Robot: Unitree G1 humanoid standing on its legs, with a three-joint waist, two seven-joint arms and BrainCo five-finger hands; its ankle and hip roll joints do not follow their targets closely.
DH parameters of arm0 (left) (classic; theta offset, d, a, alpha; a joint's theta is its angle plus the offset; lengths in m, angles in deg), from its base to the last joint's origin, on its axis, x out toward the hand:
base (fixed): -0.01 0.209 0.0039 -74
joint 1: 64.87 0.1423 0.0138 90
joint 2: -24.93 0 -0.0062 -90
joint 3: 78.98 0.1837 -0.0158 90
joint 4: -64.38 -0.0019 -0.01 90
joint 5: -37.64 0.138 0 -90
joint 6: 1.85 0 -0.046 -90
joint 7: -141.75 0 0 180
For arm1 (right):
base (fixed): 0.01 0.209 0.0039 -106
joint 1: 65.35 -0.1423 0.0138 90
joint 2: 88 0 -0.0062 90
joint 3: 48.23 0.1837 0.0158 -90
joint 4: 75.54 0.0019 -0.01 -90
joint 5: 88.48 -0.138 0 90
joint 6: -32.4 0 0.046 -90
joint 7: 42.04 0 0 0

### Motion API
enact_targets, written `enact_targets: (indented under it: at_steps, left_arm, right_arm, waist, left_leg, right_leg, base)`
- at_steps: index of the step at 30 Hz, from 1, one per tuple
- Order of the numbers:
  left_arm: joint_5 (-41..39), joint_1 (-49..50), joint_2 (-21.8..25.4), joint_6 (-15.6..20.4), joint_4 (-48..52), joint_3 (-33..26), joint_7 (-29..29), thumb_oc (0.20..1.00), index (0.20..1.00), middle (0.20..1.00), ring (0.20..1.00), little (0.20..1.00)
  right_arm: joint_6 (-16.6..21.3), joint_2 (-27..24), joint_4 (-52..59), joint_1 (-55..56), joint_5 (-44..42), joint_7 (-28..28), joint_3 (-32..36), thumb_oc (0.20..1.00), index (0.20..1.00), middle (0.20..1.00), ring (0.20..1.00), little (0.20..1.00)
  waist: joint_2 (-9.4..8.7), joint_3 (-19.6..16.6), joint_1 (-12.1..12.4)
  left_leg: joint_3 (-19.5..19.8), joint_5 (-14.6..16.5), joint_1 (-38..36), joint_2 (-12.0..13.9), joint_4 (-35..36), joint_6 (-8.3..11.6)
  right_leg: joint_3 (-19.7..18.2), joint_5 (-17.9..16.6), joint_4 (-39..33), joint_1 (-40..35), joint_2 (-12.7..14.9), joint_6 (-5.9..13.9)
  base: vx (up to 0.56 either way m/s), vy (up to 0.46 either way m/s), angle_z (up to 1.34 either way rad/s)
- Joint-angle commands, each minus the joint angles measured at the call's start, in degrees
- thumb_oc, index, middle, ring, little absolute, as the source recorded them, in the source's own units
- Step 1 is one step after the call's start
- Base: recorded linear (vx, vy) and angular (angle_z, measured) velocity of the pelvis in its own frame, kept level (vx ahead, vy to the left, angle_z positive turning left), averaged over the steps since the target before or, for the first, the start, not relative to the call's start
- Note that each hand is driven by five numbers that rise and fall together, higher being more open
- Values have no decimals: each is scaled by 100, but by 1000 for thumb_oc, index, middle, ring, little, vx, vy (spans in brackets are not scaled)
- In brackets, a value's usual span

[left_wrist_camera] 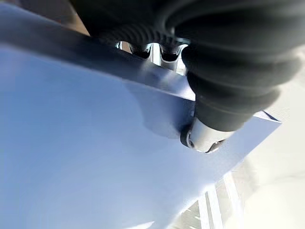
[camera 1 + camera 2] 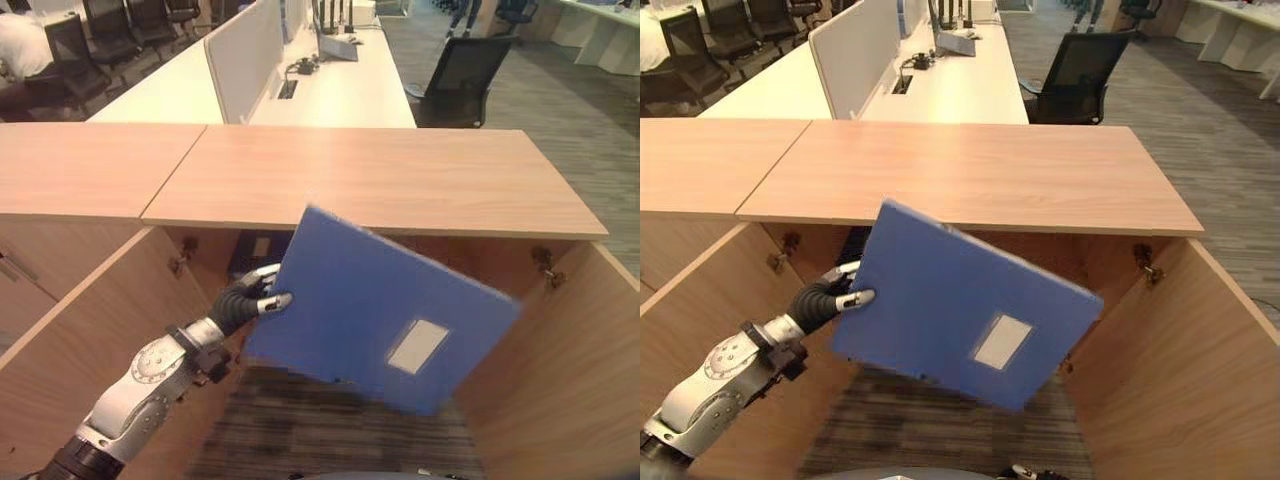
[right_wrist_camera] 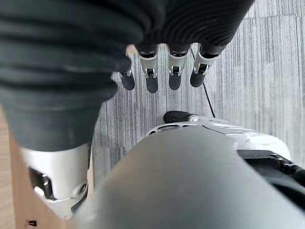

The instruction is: Put the empty folder in the office cabinet

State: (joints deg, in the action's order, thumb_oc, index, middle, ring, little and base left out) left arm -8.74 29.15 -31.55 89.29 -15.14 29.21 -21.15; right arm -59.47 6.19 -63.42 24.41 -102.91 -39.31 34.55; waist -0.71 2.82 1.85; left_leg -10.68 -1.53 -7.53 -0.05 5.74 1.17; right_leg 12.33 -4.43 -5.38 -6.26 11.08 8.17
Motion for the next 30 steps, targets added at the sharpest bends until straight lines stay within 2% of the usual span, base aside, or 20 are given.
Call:
enact_targets:
  at_steps: [1, 3, 6, 8, 9, 13, 15, 17, 18, 20, 22, 23, 24, 27, 28, 30]
  left_arm:
    - [669, -23, 452, 279, 316, -226, 151, 200, 200, 200, 200, 200]
    - [1408, 181, 717, 347, 83, -361, 167, 200, 200, 200, 200, 200]
    - [2324, 271, 795, 465, -297, -496, 59, 200, 200, 200, 200, 200]
    - [2878, 356, 699, 510, -586, -649, -96, 200, 200, 200, 200, 200]
    - [2890, 361, 689, 517, -593, -652, -99, 200, 200, 200, 200, 200]
    - [4077, 479, 213, 470, -1113, -981, -457, 200, 200, 200, 200, 200]
    - [4173, 471, 96, 451, -1180, -1007, -500, 200, 200, 200, 200, 200]
    - [4462, 520, -140, 429, -1216, -1206, -585, 200, 200, 200, 200, 200]
    - [4621, 386, -350, 457, -1293, -1085, -679, 200, 200, 200, 200, 200]
    - [4692, 359, -518, 447, -1244, -1205, -831, 200, 200, 200, 200, 200]
    - [4653, 489, -478, 540, -1038, -1420, -926, 200, 200, 200, 200, 200]
    - [4646, 553, -432, 597, -860, -1580, -997, 200, 200, 200, 200, 200]
    - [4647, 556, -434, 596, -857, -1584, -996, 200, 200, 200, 200, 200]
    - [4619, 445, -411, 704, -684, -1558, -1049, 200, 200, 200, 200, 200]
    - [4687, 195, -300, 780, -545, -1435, -1092, 200, 200, 200, 200, 200]
    - [4669, 93, -222, 826, -444, -1359, -1086, 200, 200, 200, 200, 200]
  right_arm:
    - [59, 161, -343, -365, 74, 76, -169, 1000, 1000, 1000, 1000, 1000]
    - [70, 106, -304, -414, 24, 94, -181, 1000, 1000, 1000, 1000, 1000]
    - [96, 19, -195, -513, -76, 105, -212, 1000, 1000, 1000, 1000, 1000]
    - [106, -41, -11, -595, -197, 132, -228, 1000, 1000, 1000, 1000, 1000]
    - [101, -44, -5, -593, -199, 130, -236, 1000, 1000, 1000, 1000, 1000]
    - [154, -134, 503, -567, -288, 59, -307, 1000, 1000, 1000, 1000, 1000]
    - [180, -163, 599, -554, -282, 30, -305, 1000, 1000, 1000, 1000, 1000]
    - [232, -331, 1151, -547, -218, -80, -302, 1000, 1000, 1000, 1000, 1000]
    - [342, -207, 1162, -777, -226, -407, -306, 1000, 1000, 1000, 1000, 1000]
    - [346, -132, 1122, -879, -37, -507, -322, 1000, 1000, 1000, 1000, 1000]
    - [306, -286, 1793, -901, 251, -495, -489, 1000, 1000, 1000, 1000, 1000]
    - [299, -571, 2801, -838, 669, -494, -676, 1000, 1000, 1000, 1000, 1000]
    - [288, -574, 2816, -832, 671, -494, -675, 1000, 1000, 1000, 1000, 1000]
    - [330, -1006, 3816, -782, 1232, -462, -914, 1000, 1000, 1000, 1000, 1000]
    - [375, -1338, 4410, -942, 1778, -395, -1195, 1000, 1000, 1000, 1000, 1000]
    - [387, -1446, 4603, -1019, 1941, -347, -1304, 1000, 1000, 1000, 1000, 1000]
  waist:
    - [-219, 5, 14]
    - [-219, -17, 36]
    - [-237, -27, 69]
    - [-256, -27, 97]
    - [-253, -28, 91]
    - [-272, -4, 118]
    - [-272, 5, 116]
    - [-286, 21, 119]
    - [-256, 34, 131]
    - [-222, 54, 184]
    - [-212, 101, 214]
    - [-231, 128, 207]
    - [-235, 121, 205]
    - [-249, 129, 202]
    - [-270, 114, 216]
    - [-271, 123, 223]
  left_leg:
    - [228, 523, 132, -115, -74, -70]
    - [242, 517, 141, -124, -74, -69]
    - [251, 502, 158, -120, -74, -63]
    - [265, 495, 171, -113, -74, -65]
    - [265, 495, 172, -113, -74, -65]
    - [280, 489, 188, -112, -74, -66]
    - [283, 491, 187, -114, -74, -67]
    - [278, 499, 183, -113, -74, -69]
    - [275, 528, 145, -103, -74, -72]
    - [291, 507, 164, -119, -74, -80]
    - [291, 527, 123, -107, -74, -69]
    - [281, 538, 103, -105, -74, -63]
    - [279, 516, 123, -111, -74, -65]
    - [268, 520, 103, -104, -74, -63]
    - [277, 516, 107, -95, -74, -59]
    - [286, 518, 93, -88, -74, -54]
  right_leg:
    - [289, -454, 91, 49, 500, 553]
    - [301, -463, 92, 54, 510, 557]
    - [312, -466, 86, 57, 515, 561]
    - [321, -458, 87, 68, 518, 557]
    - [321, -457, 88, 69, 518, 557]
    - [324, -440, 95, 91, 509, 539]
    - [325, -444, 95, 90, 510, 538]
    - [332, -440, 93, 82, 508, 528]
    - [341, -402, 95, 42, 503, 528]
    - [362, -409, 95, 55, 518, 526]
    - [383, -391, 104, 15, 521, 526]
    - [371, -394, 102, 8, 525, 522]
    - [369, -412, 98, 26, 531, 518]
    - [381, -411, 97, 10, 543, 513]
    - [408, -396, 93, -4, 555, 516]
    - [422, -382, 93, -27, 556, 513]
  base:
    - [0, 0, 0]
    - [0, 0, 0]
    - [8, -6, 2]
    - [0, 0, 0]
    - [0, 0, 0]
    - [0, 0, 0]
    - [0, 0, 0]
    - [0, 0, 0]
    - [0, 0, 0]
    - [0, 0, 0]
    - [0, 0, 0]
    - [0, 0, 0]
    - [0, 0, 0]
    - [-3, -5, 2]
    - [0, -15, 6]
    - [1, -10, 2]
